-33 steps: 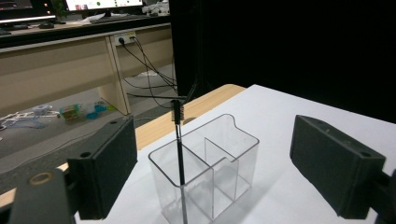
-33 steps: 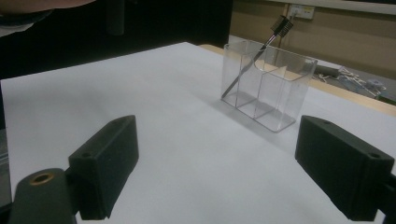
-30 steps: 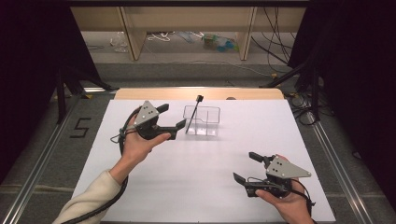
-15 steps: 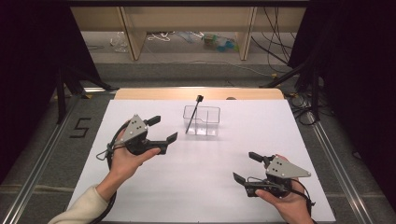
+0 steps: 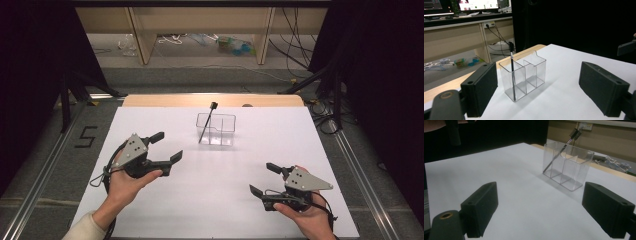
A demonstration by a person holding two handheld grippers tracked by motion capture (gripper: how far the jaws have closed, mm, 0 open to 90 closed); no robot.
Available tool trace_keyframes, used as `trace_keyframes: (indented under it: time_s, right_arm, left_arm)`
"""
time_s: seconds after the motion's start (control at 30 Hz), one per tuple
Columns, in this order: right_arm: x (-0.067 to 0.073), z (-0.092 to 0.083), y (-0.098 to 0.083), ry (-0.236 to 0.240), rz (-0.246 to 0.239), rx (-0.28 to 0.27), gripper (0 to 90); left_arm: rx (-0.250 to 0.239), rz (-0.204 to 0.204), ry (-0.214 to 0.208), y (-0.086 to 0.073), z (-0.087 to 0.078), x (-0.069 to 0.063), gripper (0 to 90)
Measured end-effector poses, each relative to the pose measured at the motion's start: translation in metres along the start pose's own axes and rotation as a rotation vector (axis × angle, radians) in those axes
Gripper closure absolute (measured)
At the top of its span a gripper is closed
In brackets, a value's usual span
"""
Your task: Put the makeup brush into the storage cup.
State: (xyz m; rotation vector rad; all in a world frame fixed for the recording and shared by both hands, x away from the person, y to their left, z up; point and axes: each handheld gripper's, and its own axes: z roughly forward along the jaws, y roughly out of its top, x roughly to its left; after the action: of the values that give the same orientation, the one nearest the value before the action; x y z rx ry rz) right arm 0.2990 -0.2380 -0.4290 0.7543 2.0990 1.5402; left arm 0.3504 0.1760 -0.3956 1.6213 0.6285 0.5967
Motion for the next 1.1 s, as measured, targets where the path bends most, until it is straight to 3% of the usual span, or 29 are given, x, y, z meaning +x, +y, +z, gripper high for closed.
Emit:
trace_keyframes:
  time_s: [0.33, 0.7, 1.1]
  right_arm:
    - [-0.001, 0.001, 0.0, -0.005, 0.0, -0.016, 14.7]
    - [-0.001, 0.0, 0.0, 0.007, 0.01, 0.007, 14.7]
    - [-0.002, 0.002, -0.001, 0.011, 0.009, -0.003, 14.6]
  left_arm:
    - [-0.05, -0.006, 0.001, -0.009, -0.018, -0.009, 15.3]
    - [-0.05, -0.043, 0.011, -0.025, -0.043, -0.017, 15.3]
    - [-0.035, -0.028, 0.024, -0.034, -0.051, -0.01, 15.3]
